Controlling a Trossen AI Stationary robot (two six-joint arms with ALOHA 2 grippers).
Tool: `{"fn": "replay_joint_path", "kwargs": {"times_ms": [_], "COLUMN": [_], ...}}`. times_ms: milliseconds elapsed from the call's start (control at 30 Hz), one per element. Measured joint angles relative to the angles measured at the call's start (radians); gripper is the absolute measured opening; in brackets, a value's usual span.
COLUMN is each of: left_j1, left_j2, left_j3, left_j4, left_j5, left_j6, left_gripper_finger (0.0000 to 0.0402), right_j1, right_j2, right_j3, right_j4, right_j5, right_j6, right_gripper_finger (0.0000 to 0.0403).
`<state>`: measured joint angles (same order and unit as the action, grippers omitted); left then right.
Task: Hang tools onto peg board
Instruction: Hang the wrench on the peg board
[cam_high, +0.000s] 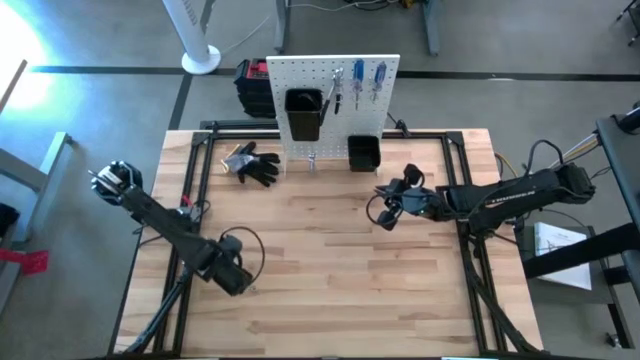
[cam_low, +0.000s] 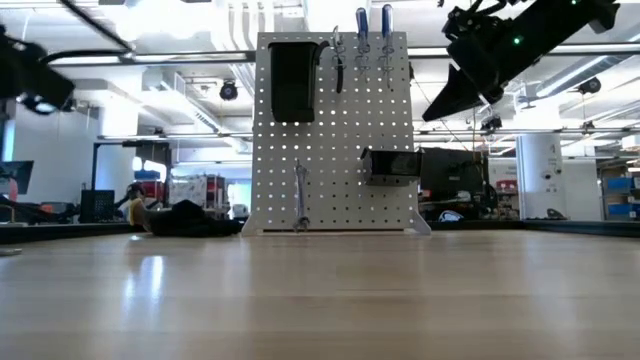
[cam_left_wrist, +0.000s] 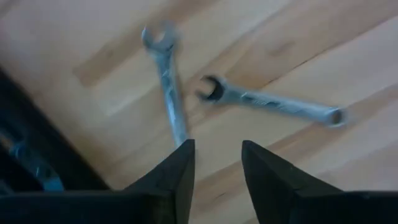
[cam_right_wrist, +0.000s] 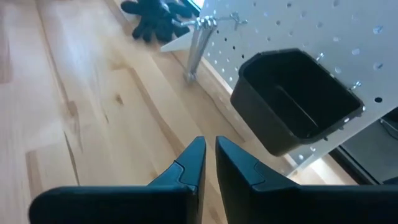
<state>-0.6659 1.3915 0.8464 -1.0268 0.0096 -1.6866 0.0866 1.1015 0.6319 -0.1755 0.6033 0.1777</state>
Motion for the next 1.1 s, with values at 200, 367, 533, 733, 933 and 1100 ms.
{"fn": "replay_joint_path", "kwargs": {"times_ms": [200,367,533,733,933,1100], "left_j1": [-0.044,-0.061,-0.060,-0.059,-0.048,-0.031], "left_j2": [0.081,0.118,0.119,0.102,0.102,0.103], "left_j3": [-0.003,-0.018,-0.096,-0.199,-0.207,-0.195], "left_j4": [0.002,0.007,0.119,0.258,0.268,0.258], "left_j5": [0.094,0.106,0.107,0.140,0.128,0.105], "left_j6": [-0.036,-0.035,-0.034,-0.032,0.116,0.160], "left_gripper_finger": [0.0140,0.0143,0.0144,0.0138,0.0056,0.0011], "right_j1": [0.000,0.000,0.000,0.000,0.000,0.000], "right_j2": [0.008,0.008,0.007,0.007,0.007,0.007], "right_j3": [0.000,-0.001,-0.001,-0.001,-0.001,-0.001], "right_j4": [0.047,0.054,0.058,0.059,0.064,0.072], "right_j5": [-0.001,0.000,-0.002,-0.004,-0.004,-0.004], "right_j6": [-0.020,-0.023,-0.023,-0.016,-0.015,-0.003], "right_gripper_finger": [0.0040,0.0047,0.0051,0.0043,0.0039,0.0042]}}
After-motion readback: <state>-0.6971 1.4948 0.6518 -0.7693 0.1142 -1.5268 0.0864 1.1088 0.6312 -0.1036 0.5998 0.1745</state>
